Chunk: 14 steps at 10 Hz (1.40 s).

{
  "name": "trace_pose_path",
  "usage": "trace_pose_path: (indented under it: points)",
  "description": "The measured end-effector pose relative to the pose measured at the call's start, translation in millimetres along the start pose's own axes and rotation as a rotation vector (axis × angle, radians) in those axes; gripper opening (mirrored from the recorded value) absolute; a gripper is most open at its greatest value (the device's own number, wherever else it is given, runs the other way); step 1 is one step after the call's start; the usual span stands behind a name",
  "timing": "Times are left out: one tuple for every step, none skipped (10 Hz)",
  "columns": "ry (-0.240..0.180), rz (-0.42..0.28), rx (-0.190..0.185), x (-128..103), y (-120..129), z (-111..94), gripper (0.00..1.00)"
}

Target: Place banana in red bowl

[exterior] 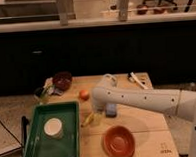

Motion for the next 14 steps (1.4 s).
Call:
trace_pose_path:
  points:
    - [-0.003, -0.001, -0.006, -3, 1, 3, 0.8]
    - [-0.007, -0.002, -0.012, -7, 1, 8, 0.8]
    - [-0.01, -0.001, -0.015, -8, 1, 8, 0.8]
    - [-0.014, 0.0, -0.022, -6, 2, 10, 0.8]
    - [-0.016, -0.003, -0.031, -9, 4, 15, 0.8]
    - [-0.02, -0.002, -0.038, -12, 5, 19, 0.8]
    - [-0.02, 0.005, -0.041, -9, 5, 22, 0.8]
    - [-0.025, 0.007, -0.046, -9, 6, 25, 0.8]
    - [-0.03, 0.005, -0.052, -11, 6, 29, 0.8]
    - [-0.035, 0.007, -0.058, -9, 6, 32, 0.8]
    - [-0.04, 0.009, -0.065, -6, 7, 36, 0.8]
    - [-0.047, 0.007, -0.072, -7, 7, 42, 0.8]
    - [-0.053, 0.006, -0.077, -6, 8, 45, 0.8]
    - [-0.059, 0.007, -0.081, -5, 8, 48, 0.8]
